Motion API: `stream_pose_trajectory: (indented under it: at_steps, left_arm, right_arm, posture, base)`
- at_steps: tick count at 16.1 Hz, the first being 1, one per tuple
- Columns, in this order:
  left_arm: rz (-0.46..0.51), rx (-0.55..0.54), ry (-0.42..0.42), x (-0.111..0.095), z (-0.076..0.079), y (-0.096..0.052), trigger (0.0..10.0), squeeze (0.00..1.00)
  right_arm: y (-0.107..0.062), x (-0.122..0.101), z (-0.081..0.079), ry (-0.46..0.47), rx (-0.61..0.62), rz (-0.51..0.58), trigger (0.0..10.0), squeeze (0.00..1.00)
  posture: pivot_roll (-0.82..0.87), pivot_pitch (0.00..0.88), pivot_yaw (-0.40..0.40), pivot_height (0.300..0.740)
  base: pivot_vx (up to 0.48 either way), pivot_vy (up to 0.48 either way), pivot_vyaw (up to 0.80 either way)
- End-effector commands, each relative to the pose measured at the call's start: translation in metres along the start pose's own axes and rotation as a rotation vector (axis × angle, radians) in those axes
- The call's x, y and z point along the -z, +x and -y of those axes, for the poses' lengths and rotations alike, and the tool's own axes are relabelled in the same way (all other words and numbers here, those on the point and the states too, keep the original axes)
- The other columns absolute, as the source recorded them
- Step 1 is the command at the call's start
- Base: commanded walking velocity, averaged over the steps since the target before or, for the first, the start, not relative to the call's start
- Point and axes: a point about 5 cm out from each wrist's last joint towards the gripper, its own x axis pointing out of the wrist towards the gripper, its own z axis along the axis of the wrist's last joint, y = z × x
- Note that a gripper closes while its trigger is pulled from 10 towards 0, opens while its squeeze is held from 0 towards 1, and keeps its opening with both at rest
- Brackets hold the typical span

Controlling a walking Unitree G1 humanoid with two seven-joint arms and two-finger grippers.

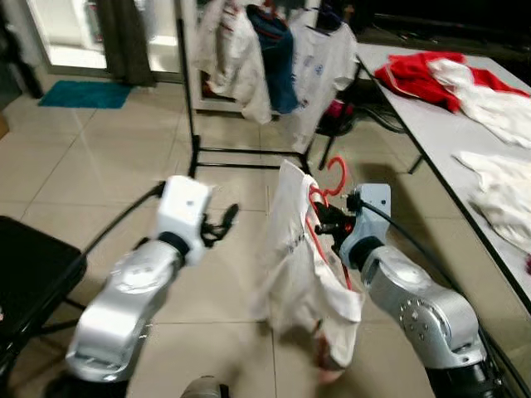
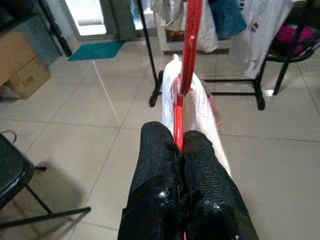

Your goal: Hang hanger

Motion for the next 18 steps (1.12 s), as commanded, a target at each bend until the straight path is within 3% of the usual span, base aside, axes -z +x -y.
stream_pose_trajectory:
  at_steps: [1,2,3,6,7,11,12,13,18]
  left_arm:
    - [0.032,0.061,-0.02,-0.005,0.008,0.005,10.0,0.0]
    - [0.049,0.079,-0.046,-0.007,0.01,0.007,10.0,1.0]
    - [0.073,0.11,-0.075,-0.01,0.013,0.011,10.0,1.0]
    - [0.051,0.142,-0.033,-0.009,0.014,0.025,10.0,1.0]
    - [0.065,0.163,-0.027,-0.012,0.014,0.03,10.0,0.0]
    - [0.105,0.23,-0.024,-0.019,0.021,0.04,10.0,0.0]
    - [0.122,0.257,-0.021,-0.022,0.027,0.046,2.0,0.0]
    - [0.122,0.257,-0.017,-0.022,0.028,0.048,0.0,0.0]
    - [0.098,0.216,0.002,-0.018,0.025,0.056,0.0,0.0]
  right_arm:
    - [-0.003,-0.013,-0.001,-0.005,0.004,0.066,10.0,0.0]
    - [-0.004,-0.013,-0.003,0.001,-0.008,0.065,10.0,0.0]
    - [-0.004,-0.013,-0.007,0.007,-0.036,0.061,10.0,0.0]
    - [-0.007,-0.018,-0.021,0.001,-0.13,0.069,10.0,0.0]
    - [-0.009,-0.02,-0.027,0.001,-0.178,0.075,10.0,0.0]
    - [-0.014,-0.022,-0.037,-0.003,-0.261,0.083,10.0,0.0]
    - [-0.016,-0.024,-0.04,0.008,-0.288,0.091,10.0,0.0]
    - [-0.016,-0.025,-0.041,0.011,-0.295,0.094,10.0,0.0]
    - [-0.02,-0.031,-0.041,0.067,-0.32,0.122,10.0,0.0]
  posture:
    - [0.06,0.0,-0.06,0.74]
    - [0.06,0.0,-0.054,0.74]
    - [0.06,0.0,-0.051,0.74]
    - [0.06,0.0,-0.039,0.74]
    - [0.05,0.0,-0.036,0.74]
    - [0.05,0.0,-0.033,0.74]
    - [0.04,0.0,-0.035,0.74]
    - [0.04,0.0,-0.035,0.74]
    - [0.03,0.0,-0.036,0.74]
  base:
    - [0.0,0.0,0.0]
    - [0.0,0.0,0.0]
    - [0.0,0.0,0.0]
    - [0.0,0.0,0.0]
    - [0.0,0.0,0.0]
    - [0.0,0.0,0.0]
    - [0.0,0.0,0.0]
    - [0.0,0.0,0.0]
    - [0.0,0.0,0.0]
